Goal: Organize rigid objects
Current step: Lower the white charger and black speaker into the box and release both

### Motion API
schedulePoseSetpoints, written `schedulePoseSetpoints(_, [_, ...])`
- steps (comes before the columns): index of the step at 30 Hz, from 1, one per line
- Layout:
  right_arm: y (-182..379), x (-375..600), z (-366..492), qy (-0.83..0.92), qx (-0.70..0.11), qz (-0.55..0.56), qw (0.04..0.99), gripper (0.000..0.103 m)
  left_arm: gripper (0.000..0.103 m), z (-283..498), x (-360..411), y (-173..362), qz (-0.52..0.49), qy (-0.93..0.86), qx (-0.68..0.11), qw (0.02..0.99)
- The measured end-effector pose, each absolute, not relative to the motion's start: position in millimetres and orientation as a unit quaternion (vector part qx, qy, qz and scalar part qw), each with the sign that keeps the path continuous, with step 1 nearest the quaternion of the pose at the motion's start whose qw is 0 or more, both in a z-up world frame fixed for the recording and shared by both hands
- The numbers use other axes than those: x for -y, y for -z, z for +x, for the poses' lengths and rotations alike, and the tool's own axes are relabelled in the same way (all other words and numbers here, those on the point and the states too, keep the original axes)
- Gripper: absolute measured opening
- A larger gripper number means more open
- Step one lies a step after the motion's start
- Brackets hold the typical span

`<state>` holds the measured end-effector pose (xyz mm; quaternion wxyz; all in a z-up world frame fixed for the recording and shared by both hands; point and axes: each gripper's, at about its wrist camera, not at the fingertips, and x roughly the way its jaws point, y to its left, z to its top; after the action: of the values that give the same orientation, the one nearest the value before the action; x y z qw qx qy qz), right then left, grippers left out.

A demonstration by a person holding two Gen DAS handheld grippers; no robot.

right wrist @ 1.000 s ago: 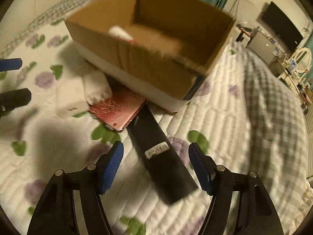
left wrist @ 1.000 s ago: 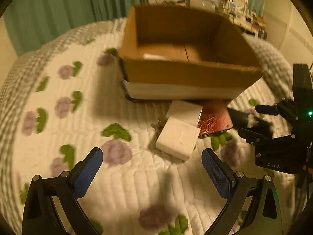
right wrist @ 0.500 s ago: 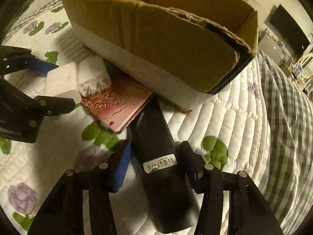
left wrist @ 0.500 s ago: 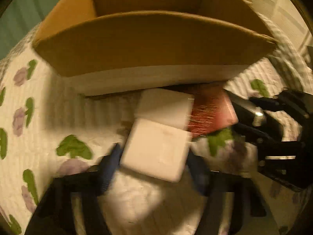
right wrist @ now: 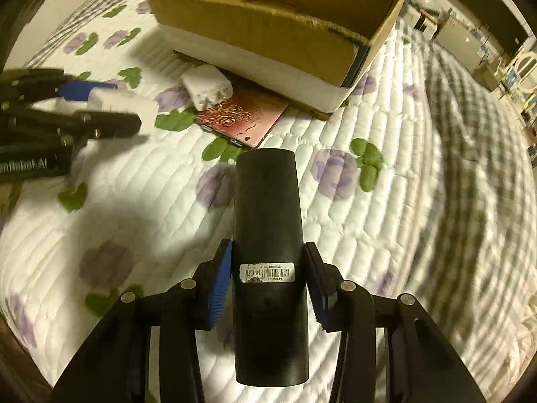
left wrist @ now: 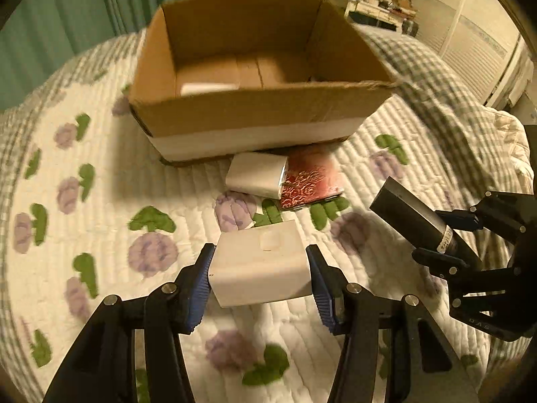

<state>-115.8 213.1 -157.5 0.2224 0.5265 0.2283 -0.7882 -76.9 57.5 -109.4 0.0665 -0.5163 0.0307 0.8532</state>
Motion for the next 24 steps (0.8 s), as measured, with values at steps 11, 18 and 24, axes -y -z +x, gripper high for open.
schedulePoseSetpoints(11, [40, -177, -108, 0.85, -0.205, 0.434, 0.219, 0.041, 0.054, -81, -36, 0, -0.431, -0.901, -0.025, 0.054])
schedulePoseSetpoints(18, [-34, -152, -154, 0.887, -0.166, 0.365, 0.229, 0.042, 0.054, -133, -17, -32, -0.379, -0.925, -0.024, 0.026])
schedulePoseSetpoints(24, [-31, -145, -228, 0.903, -0.109, 0.354, 0.22, 0.042, 0.054, -200, -9, -11, -0.376, -0.926, -0.02, 0.018])
